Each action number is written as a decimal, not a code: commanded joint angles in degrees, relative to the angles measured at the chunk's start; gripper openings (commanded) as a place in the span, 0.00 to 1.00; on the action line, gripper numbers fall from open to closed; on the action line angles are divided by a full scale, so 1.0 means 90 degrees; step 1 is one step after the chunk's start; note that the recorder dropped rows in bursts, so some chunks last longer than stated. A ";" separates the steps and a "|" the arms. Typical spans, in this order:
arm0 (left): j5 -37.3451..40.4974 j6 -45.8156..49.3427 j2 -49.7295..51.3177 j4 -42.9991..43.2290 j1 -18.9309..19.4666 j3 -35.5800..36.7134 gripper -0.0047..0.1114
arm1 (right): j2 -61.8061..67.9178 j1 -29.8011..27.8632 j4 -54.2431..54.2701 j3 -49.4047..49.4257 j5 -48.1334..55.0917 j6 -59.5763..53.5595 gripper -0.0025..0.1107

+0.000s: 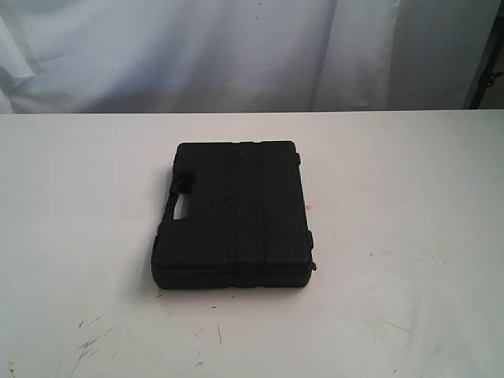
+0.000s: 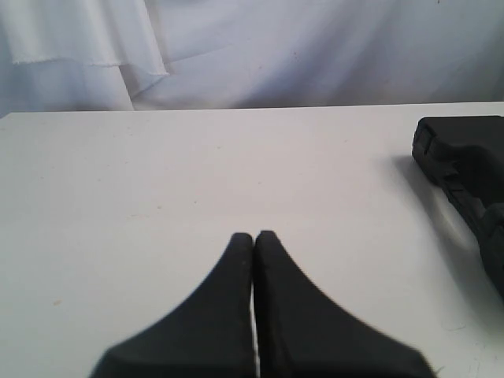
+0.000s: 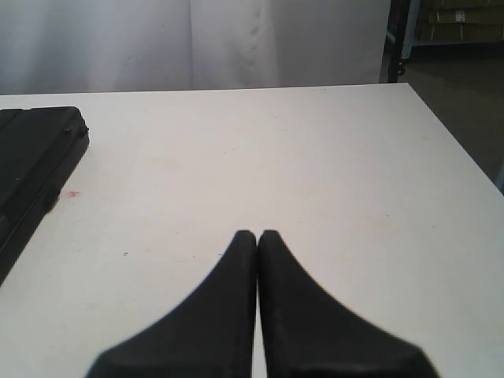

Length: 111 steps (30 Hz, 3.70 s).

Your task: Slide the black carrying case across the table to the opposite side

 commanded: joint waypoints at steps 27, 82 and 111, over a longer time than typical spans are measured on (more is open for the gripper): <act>-0.2119 -0.0048 -0.0022 -0.0553 0.0003 0.0028 0.04 | -0.0040 -0.0026 0.0016 0.0024 -0.0001 -0.0056 0.02; 0.2179 0.0272 0.7247 -0.2303 0.0003 -0.6519 0.04 | -0.0040 -0.0026 0.0016 0.0024 -0.0013 -0.0025 0.02; 0.3969 -0.0221 0.9932 -0.2005 -0.1437 -0.8971 0.04 | -0.0040 -0.0026 0.0016 0.0024 -0.0013 -0.0025 0.02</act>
